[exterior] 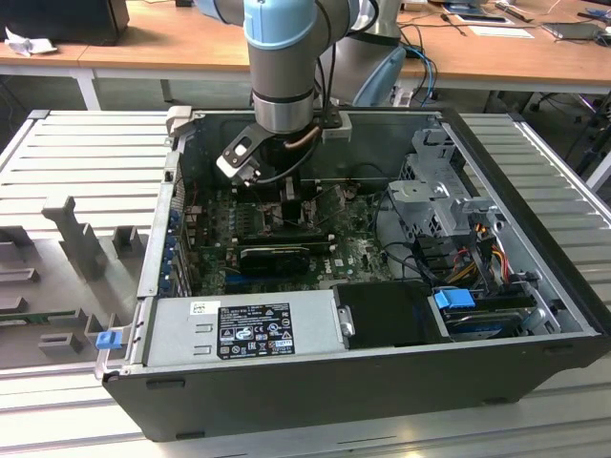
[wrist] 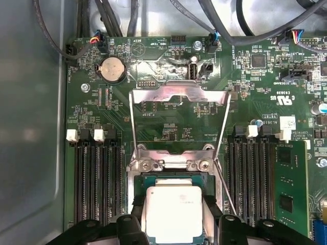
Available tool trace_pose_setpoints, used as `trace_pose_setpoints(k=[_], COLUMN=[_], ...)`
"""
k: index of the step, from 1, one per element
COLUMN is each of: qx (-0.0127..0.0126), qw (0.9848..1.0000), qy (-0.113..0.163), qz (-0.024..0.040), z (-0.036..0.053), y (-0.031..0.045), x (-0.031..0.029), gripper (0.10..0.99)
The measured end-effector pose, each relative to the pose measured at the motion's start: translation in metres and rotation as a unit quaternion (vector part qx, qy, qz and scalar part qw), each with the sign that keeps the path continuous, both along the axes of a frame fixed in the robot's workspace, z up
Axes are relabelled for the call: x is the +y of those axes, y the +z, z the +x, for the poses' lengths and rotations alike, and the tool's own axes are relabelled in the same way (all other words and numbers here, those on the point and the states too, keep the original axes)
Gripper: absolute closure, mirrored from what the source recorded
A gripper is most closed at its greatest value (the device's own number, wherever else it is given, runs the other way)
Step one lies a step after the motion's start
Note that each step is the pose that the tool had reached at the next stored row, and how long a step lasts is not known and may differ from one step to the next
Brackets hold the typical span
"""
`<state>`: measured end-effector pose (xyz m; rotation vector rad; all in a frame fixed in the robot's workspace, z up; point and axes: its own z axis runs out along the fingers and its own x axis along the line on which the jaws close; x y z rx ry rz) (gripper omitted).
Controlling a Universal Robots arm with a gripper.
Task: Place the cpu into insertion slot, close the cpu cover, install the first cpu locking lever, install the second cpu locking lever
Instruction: 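Place the cpu into insertion slot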
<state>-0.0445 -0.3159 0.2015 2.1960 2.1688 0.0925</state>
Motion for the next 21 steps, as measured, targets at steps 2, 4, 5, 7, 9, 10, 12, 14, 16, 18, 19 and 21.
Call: trace_pose_setpoints(k=[2,4,5,7,9,10,12,14,16,18,19,21], qx=[0.0,0.0,0.0,0.0001,0.0001,0.0001,-0.0001,0.0,0.0,0.0,0.0,0.0], qw=[1.0,1.0,1.0,1.0,1.0,1.0,1.0,1.0,1.0,1.0,1.0,1.0], qy=[0.0,0.0,0.0,0.0,0.0,0.0,0.0,0.0,0.0,0.0,0.0,0.0], qz=[0.0,-0.0001,-0.0001,-0.0001,-0.0001,-0.0001,-0.0001,-0.0001,-0.0001,-0.0001,-0.0001,0.0], z=[0.0,-0.0001,-0.0001,-0.0001,-0.0001,-0.0001,-0.0001,-0.0001,-0.0001,-0.0001,-0.0001,-0.0001], y=[0.0,-0.0001,-0.0001,-0.0004,-0.0006,-0.0007,-0.0008,-0.0008,-0.0009,0.0008,0.0024,0.0044], x=[-0.0008,-0.0009,-0.0009,-0.0011,-0.0011,-0.0011,-0.0011,-0.0011,-0.0011,-0.0011,-0.0011,-0.0011], gripper=[0.557,0.557,0.557,0.557,0.557,0.557,0.545,0.545,0.482,0.482,0.482,0.482])
